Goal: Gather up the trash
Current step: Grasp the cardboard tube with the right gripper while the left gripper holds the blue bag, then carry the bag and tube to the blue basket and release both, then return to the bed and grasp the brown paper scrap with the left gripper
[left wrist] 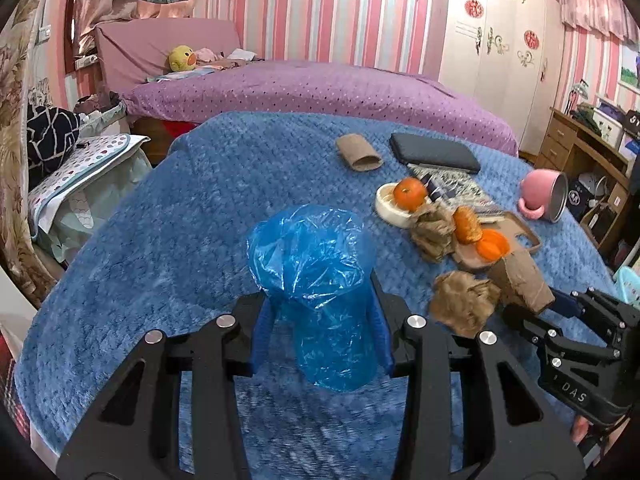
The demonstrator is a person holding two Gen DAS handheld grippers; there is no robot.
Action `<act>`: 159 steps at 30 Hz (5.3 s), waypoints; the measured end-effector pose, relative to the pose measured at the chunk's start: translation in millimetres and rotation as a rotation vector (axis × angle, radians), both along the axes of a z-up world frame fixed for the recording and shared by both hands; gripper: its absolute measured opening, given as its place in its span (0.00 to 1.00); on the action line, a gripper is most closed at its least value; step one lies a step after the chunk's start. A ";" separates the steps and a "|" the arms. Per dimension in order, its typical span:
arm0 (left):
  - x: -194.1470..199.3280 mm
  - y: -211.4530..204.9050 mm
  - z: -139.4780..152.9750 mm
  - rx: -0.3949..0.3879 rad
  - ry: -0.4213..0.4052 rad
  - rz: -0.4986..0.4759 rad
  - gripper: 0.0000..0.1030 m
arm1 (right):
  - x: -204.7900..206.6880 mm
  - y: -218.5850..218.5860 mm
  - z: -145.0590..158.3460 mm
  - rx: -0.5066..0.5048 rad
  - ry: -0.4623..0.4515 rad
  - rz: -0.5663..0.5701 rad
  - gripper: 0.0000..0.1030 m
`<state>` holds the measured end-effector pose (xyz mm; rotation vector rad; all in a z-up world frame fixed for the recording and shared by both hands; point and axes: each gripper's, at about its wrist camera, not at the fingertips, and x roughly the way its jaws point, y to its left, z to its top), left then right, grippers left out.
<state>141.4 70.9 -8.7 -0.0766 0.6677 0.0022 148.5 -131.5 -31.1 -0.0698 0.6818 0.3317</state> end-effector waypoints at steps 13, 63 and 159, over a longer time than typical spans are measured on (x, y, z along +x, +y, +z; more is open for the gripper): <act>-11.2 -56.6 23.5 0.000 -0.069 -0.050 0.39 | -25.3 -79.3 31.6 0.016 -0.094 -0.145 0.42; -63.0 -404.7 -2.6 -0.001 -0.056 -0.537 0.39 | -131.7 -429.7 6.4 -0.018 -0.026 -0.729 0.42; 11.7 -88.3 -29.7 0.060 0.054 -0.086 0.94 | -26.5 -198.8 12.0 -0.109 -0.083 -0.443 0.82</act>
